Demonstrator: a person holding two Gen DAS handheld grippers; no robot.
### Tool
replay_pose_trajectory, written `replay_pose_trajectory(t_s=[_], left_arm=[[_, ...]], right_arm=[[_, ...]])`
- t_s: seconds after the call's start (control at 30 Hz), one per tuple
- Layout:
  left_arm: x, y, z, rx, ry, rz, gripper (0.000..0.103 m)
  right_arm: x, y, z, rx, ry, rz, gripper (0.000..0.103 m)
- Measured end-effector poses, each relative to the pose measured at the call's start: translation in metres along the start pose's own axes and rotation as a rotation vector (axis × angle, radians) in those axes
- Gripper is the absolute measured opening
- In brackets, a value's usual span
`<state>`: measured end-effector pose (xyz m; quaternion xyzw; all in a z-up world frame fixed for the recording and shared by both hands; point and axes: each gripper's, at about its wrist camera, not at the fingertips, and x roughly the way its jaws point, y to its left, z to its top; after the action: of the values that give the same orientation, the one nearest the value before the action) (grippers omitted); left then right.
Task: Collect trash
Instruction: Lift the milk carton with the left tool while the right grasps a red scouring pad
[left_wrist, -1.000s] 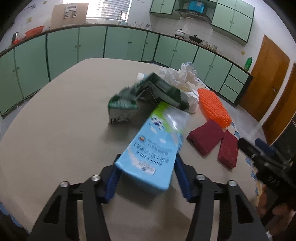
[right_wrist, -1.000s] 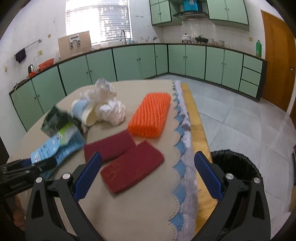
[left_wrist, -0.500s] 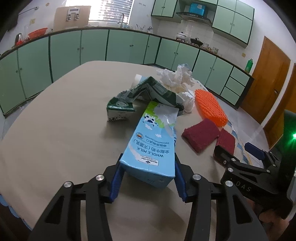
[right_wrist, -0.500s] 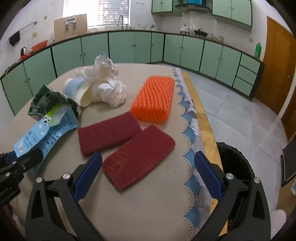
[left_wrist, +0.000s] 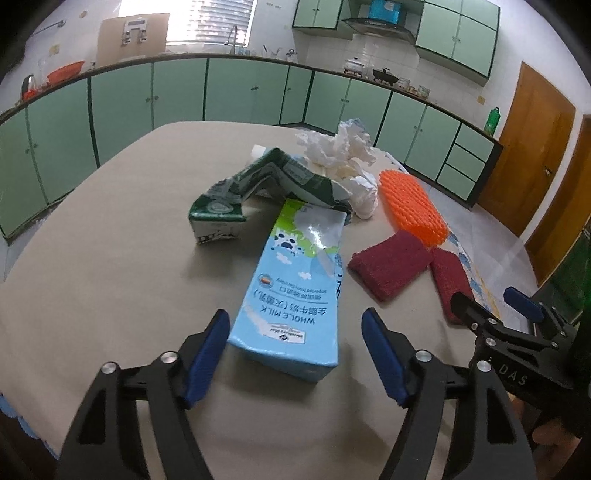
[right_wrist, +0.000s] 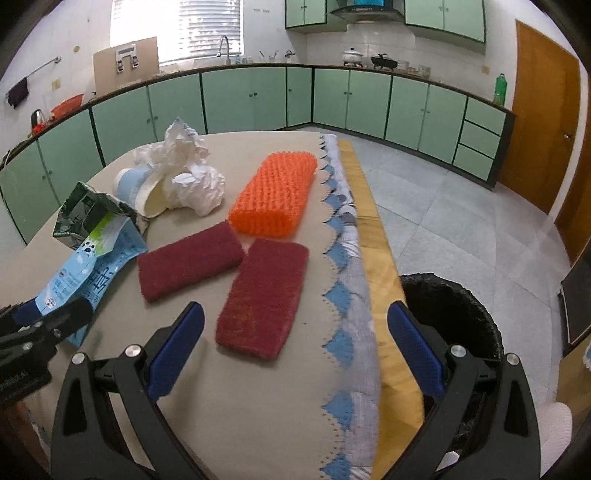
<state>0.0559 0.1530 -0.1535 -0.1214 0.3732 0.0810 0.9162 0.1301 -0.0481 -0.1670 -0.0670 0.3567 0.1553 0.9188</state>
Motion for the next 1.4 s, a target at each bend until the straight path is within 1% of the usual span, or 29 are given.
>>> replay_pose_trajectory(t_s=[0.07, 0.1, 0.13, 0.17, 0.2, 0.23, 0.3, 0.6, 0.63, 0.67, 0.7, 0.73, 0.83, 0.9, 0.93, 0.97, 1.0, 1.03, 1.23, 1.4], left_arm=[[0.005, -0.001, 0.000, 0.009, 0.015, 0.005, 0.072], [0.007, -0.001, 0.000, 0.010, 0.018, 0.006, 0.068], [0.008, -0.002, 0.000, 0.013, 0.014, 0.010, 0.064], [0.008, -0.002, 0.000, 0.016, 0.014, 0.010, 0.055], [0.008, -0.001, 0.001, 0.013, 0.014, 0.005, 0.050], [0.007, -0.001, 0.001, 0.008, 0.013, -0.001, 0.050], [0.005, 0.000, 0.000, -0.001, 0.012, -0.005, 0.048], [-0.032, -0.014, -0.003, 0.004, -0.035, -0.022, 0.048], [-0.038, -0.018, -0.004, 0.009, -0.039, -0.031, 0.048], [-0.041, -0.021, -0.004, 0.015, -0.041, -0.038, 0.048], [-0.043, -0.023, -0.005, 0.022, -0.043, -0.042, 0.048], [-0.045, -0.027, -0.005, 0.030, -0.043, -0.045, 0.048], [-0.046, -0.034, -0.005, 0.038, -0.043, -0.055, 0.048], [-0.047, -0.039, -0.005, 0.047, -0.042, -0.058, 0.048], [-0.047, -0.040, -0.005, 0.049, -0.042, -0.059, 0.048], [-0.047, -0.040, -0.005, 0.050, -0.043, -0.058, 0.048], [-0.047, -0.041, -0.005, 0.054, -0.045, -0.054, 0.048], [-0.046, -0.041, -0.005, 0.054, -0.046, -0.051, 0.048], [-0.041, -0.038, -0.005, 0.045, -0.039, -0.023, 0.048], [-0.036, -0.036, -0.004, 0.032, -0.031, -0.019, 0.048]], right_arm=[[0.005, 0.002, 0.001, -0.007, 0.016, 0.007, 0.082], [0.007, 0.004, 0.000, -0.007, 0.030, 0.017, 0.069], [0.010, 0.003, 0.000, -0.006, 0.047, 0.031, 0.068], [0.011, 0.002, 0.000, -0.001, 0.052, 0.041, 0.067], [0.010, 0.003, -0.001, -0.002, 0.048, 0.049, 0.057], [0.009, 0.004, -0.001, -0.011, 0.051, 0.069, 0.047], [0.006, 0.007, 0.000, -0.034, 0.049, 0.086, 0.042], [-0.025, 0.001, 0.010, -0.048, 0.011, 0.152, 0.039], [-0.027, -0.001, 0.010, -0.044, 0.008, 0.154, 0.037], [-0.031, -0.002, 0.010, -0.045, 0.002, 0.147, 0.025], [-0.032, -0.002, 0.009, -0.058, 0.005, 0.129, 0.000], [-0.033, -0.004, 0.007, -0.066, 0.008, 0.118, 0.001], [-0.037, -0.013, 0.004, -0.065, -0.005, 0.106, 0.002], [-0.038, -0.017, 0.003, -0.064, -0.011, 0.133, 0.005], [-0.040, -0.019, 0.002, -0.042, -0.021, 0.158, 0.011], [-0.039, -0.020, 0.001, -0.035, -0.021, 0.177, 0.020], [-0.039, -0.021, 0.000, -0.024, -0.022, 0.187, 0.040], [-0.038, -0.022, -0.001, -0.012, -0.027, 0.198, 0.045], [-0.027, -0.017, 0.002, -0.006, -0.022, 0.242, 0.046], [-0.009, -0.010, 0.002, -0.014, 0.012, 0.220, 0.054]])
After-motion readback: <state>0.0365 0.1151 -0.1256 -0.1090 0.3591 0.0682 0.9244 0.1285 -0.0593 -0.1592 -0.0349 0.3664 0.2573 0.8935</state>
